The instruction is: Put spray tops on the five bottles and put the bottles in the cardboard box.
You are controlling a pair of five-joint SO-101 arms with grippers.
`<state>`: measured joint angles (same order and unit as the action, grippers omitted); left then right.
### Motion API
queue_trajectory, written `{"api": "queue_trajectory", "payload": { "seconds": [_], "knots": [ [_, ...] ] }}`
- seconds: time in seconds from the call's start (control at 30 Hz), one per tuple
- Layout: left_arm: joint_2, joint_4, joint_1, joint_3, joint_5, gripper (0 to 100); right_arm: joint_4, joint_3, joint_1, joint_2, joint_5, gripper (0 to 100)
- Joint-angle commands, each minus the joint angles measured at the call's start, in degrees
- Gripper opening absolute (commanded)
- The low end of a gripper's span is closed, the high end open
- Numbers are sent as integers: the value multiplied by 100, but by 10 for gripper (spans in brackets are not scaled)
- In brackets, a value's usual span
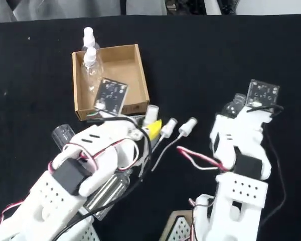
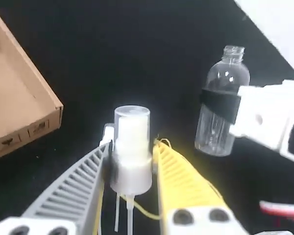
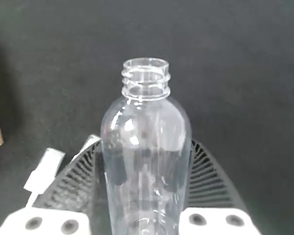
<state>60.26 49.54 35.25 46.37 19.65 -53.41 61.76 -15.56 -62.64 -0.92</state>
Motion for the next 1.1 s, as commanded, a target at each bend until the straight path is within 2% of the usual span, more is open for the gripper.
{"api": "queue_trajectory", "payload": {
  "seconds": [0.0,0.17,0.53,0.8,1.07],
  "knots": [
    [396,-325,-435,40,62,29,-26,-13,343,-382,176,96],
    [835,-923,-892,567,70,29,-26,154,607,-629,273,96],
    [2382,-1776,-927,1657,70,29,-35,418,967,-1244,281,96],
    [3103,-1837,-936,1921,70,29,-18,532,1213,-1297,281,96],
    [3622,-1846,-1631,1965,79,29,-18,541,1758,-1297,281,96]
  ]
}}
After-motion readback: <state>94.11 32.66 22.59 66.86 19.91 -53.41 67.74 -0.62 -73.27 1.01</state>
